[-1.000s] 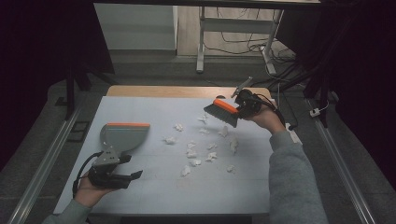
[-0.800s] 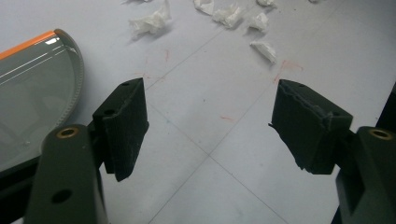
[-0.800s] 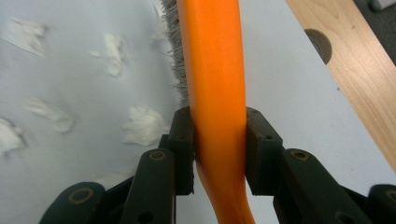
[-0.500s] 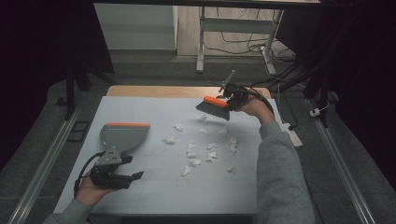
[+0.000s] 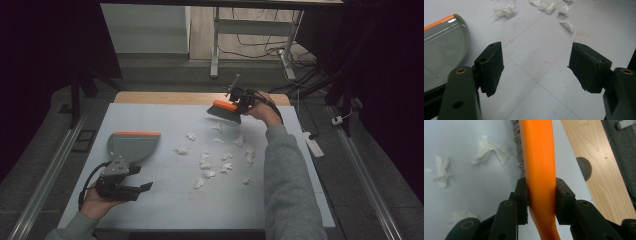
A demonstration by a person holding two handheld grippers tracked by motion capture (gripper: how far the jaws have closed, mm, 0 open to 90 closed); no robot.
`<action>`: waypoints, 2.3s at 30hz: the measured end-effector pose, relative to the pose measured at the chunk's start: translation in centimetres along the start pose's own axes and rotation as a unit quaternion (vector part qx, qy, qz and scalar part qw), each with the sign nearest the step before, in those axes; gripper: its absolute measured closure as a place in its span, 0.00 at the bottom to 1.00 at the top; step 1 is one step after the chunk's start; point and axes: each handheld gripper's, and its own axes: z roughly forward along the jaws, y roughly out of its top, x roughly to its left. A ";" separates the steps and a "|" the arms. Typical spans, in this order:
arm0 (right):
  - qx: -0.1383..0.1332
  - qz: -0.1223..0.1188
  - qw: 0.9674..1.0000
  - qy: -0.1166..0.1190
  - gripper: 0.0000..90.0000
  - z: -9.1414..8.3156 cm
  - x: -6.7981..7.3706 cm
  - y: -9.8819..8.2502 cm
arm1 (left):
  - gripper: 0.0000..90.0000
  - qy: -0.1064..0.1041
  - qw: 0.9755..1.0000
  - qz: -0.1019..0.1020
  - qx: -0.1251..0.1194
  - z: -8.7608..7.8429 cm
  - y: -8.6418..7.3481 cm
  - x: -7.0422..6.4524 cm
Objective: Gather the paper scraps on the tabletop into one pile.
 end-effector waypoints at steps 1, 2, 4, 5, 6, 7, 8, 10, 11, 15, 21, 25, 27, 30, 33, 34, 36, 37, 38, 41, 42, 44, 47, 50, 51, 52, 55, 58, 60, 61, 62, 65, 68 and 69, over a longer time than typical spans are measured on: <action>0.004 -0.004 1.000 0.004 0.75 0.2 0.0 0.1 | 0.32 0.000 1.000 0.001 0.000 0.0 0.0 0.0; 0.005 -0.008 1.000 0.008 0.76 0.5 0.0 0.2 | 0.32 -0.001 1.000 0.003 0.001 0.0 0.0 0.0; 0.014 -0.013 1.000 0.019 0.76 0.8 0.5 0.3 | 0.32 -0.001 1.000 0.002 0.000 0.0 0.0 0.0; 0.013 -0.019 0.999 0.027 0.76 0.8 0.7 0.5 | 0.32 -0.001 1.000 0.001 0.000 0.0 0.0 0.0; 0.014 -0.032 0.999 0.029 0.76 0.8 1.1 0.6 | 0.32 -0.001 1.000 0.001 0.000 0.0 0.0 0.0; 0.021 -0.040 0.998 0.034 0.76 0.7 1.5 0.8 | 0.32 -0.002 1.000 0.002 0.000 0.0 0.0 0.0; 0.026 -0.052 0.998 0.038 0.76 0.5 2.0 0.9 | 0.32 -0.002 1.000 0.002 0.000 0.0 0.0 0.0; 0.037 -0.071 0.995 0.059 0.76 0.1 2.8 1.0 | 0.32 -0.003 1.000 0.003 0.000 -0.1 0.0 -0.1; 0.039 -0.077 0.994 0.069 0.76 -0.1 3.3 1.0 | 0.32 -0.004 1.000 0.004 0.000 -0.1 0.0 -0.1; 0.053 -0.082 0.992 0.085 0.76 -1.2 4.8 0.8 | 0.32 -0.006 1.000 0.003 -0.002 -0.2 0.0 -0.1; -0.018 -0.043 0.998 0.031 0.76 -2.5 3.3 0.9 | 0.32 -0.005 1.000 0.003 -0.007 -0.3 0.1 -0.1; 0.021 -0.053 0.998 0.019 0.76 -0.8 3.6 1.3 | 0.32 -0.007 1.000 0.004 -0.007 -0.3 0.0 0.0; 0.037 -0.070 0.997 0.020 0.76 0.0 4.2 1.4 | 0.32 -0.008 1.000 0.003 -0.008 -0.4 0.0 0.1; 0.033 -0.087 0.994 0.052 0.76 -0.3 5.5 1.4 | 0.32 -0.011 1.000 0.003 -0.009 -0.4 0.0 0.2; 0.054 -0.107 0.990 0.068 0.76 -1.0 7.3 1.0 | 0.32 -0.014 1.000 0.002 -0.013 -0.5 0.0 0.3; 0.058 -0.107 0.990 0.067 0.76 -1.3 7.8 0.9 | 0.32 -0.014 1.000 0.003 -0.013 -0.5 0.0 0.3; 0.051 -0.102 0.991 0.068 0.76 -1.8 8.1 0.4 | 0.32 -0.016 1.000 0.004 -0.014 -0.5 -0.1 0.2; 0.041 -0.102 0.992 0.068 0.76 -2.0 8.0 0.2 | 0.32 -0.017 1.000 0.004 -0.015 -0.5 -0.1 0.1; 0.029 -0.103 0.992 0.064 0.76 -2.2 7.9 -0.1 | 0.32 -0.017 1.000 0.005 -0.015 -0.5 -0.1 0.1; 0.007 -0.079 0.996 0.046 0.76 -3.2 7.5 -0.7 | 0.32 -0.016 1.000 0.007 -0.017 -0.6 0.1 0.0; 0.002 -0.072 0.997 0.040 0.76 -3.4 7.4 -0.9 | 0.32 -0.016 1.000 0.008 -0.017 -0.6 0.1 -0.1; -0.008 -0.062 0.998 0.033 0.76 -3.8 7.1 -1.3 | 0.32 -0.017 1.000 0.008 -0.017 -0.5 0.1 -0.1; 0.006 -0.045 0.999 0.017 0.76 -3.8 6.5 -1.7 | 0.32 -0.017 1.000 0.008 -0.014 -0.4 0.1 -0.1; 0.053 -0.028 0.998 -0.013 0.75 -3.0 5.9 -2.4 | 0.32 -0.018 1.000 0.007 -0.013 -0.4 0.0 0.0; 0.067 -0.021 0.997 -0.021 0.75 -2.7 5.8 -2.8 | 0.32 -0.019 1.000 0.007 -0.014 -0.4 0.0 0.0; 0.077 -0.014 0.997 -0.019 0.76 -2.6 5.8 -3.3 | 0.32 -0.019 1.000 0.008 -0.014 -0.4 0.0 0.0; 0.081 0.010 0.997 -0.008 0.76 -2.5 6.4 -4.4 | 0.32 -0.022 1.000 0.009 -0.014 -0.3 0.0 0.1; 0.076 0.011 0.997 0.003 0.76 -3.1 8.0 -4.3 | 0.32 -0.026 1.000 0.011 -0.013 -0.2 0.1 -0.1; 0.048 0.025 0.998 0.029 0.75 -3.7 8.9 -4.3 | 0.32 -0.027 0.999 0.015 -0.013 -0.2 0.1 -0.3; 0.041 0.038 0.998 0.026 0.76 -4.3 9.2 -4.3 | 0.32 -0.027 0.999 0.017 -0.013 -0.2 0.1 -0.4; 0.035 0.051 0.998 0.014 0.76 -4.9 9.4 -4.4 | 0.32 -0.028 0.999 0.018 -0.013 -0.2 0.2 -0.4; 0.045 0.084 0.995 -0.015 0.76 -6.4 9.6 -5.6 | 0.32 -0.029 0.999 0.022 -0.015 -0.2 0.3 -0.6; 0.069 0.124 0.989 -0.031 0.76 -7.3 9.5 -7.7 | 0.32 -0.031 0.999 0.022 -0.018 -0.2 0.4 -0.6; 0.078 0.136 0.987 -0.037 0.76 -7.5 9.4 -8.4 | 0.32 -0.032 0.999 0.022 -0.018 -0.1 0.5 -0.5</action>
